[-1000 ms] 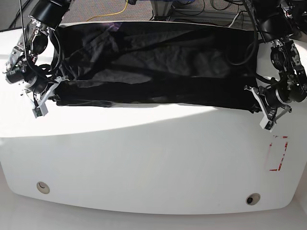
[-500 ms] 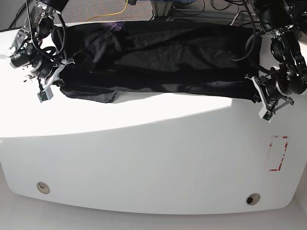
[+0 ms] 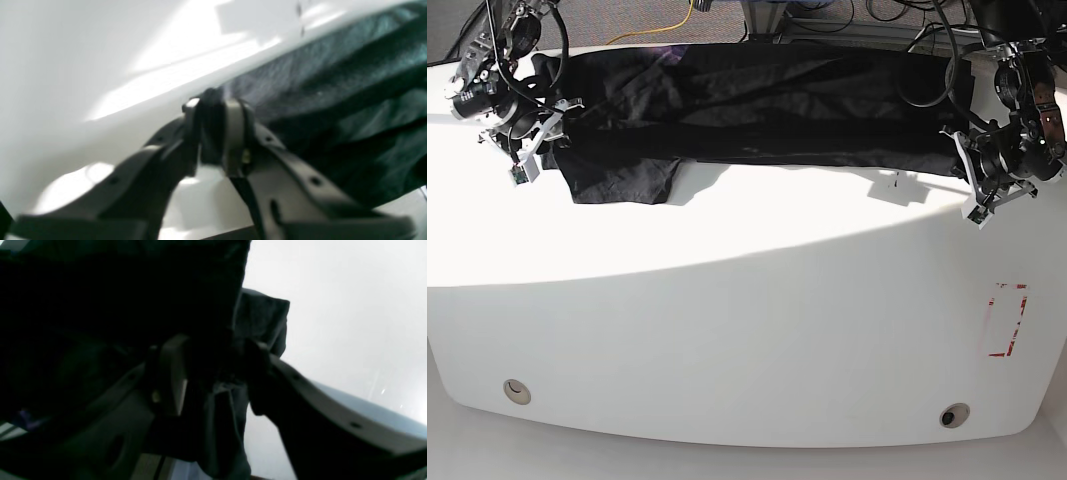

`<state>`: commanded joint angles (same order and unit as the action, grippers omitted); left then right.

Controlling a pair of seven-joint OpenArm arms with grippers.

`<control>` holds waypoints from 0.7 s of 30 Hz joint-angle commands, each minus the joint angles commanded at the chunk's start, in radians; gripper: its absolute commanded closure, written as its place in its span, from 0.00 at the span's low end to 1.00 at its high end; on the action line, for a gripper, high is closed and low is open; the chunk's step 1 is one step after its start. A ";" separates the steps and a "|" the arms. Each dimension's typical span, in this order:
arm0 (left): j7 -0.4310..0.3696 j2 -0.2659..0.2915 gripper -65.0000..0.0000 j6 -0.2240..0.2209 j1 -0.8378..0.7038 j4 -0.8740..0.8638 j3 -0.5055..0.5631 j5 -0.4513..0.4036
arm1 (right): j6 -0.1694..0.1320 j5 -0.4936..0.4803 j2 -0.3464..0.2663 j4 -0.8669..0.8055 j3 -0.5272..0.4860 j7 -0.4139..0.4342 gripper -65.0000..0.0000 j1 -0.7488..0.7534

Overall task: Layout the t-shirt on the table in an organized manner, then fold the t-shirt properly
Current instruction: 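Grasp the hanging sleeve with the right gripper and tuck it onto the shirt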

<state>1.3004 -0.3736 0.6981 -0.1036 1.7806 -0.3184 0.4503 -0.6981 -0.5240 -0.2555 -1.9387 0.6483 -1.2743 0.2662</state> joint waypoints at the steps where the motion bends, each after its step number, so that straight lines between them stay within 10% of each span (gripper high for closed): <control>1: 0.002 0.000 0.58 0.000 0.000 0.000 0.000 0.000 | 0.000 -0.003 -0.003 -0.002 0.000 0.000 0.26 0.000; 6: 0.003 -0.023 0.40 0.000 0.000 0.000 0.000 0.000 | 0.000 -0.008 -0.009 -0.043 0.025 -0.003 0.00 -0.002; 21: 0.049 -0.025 0.40 0.000 0.008 0.095 0.002 0.002 | 0.000 0.002 0.002 0.152 -0.035 0.009 0.00 -0.238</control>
<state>1.3495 -0.3982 0.6981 -0.0959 1.8757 -0.3168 0.4519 -0.6981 -0.5224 -0.2539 -1.7868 0.6130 -1.2651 0.0284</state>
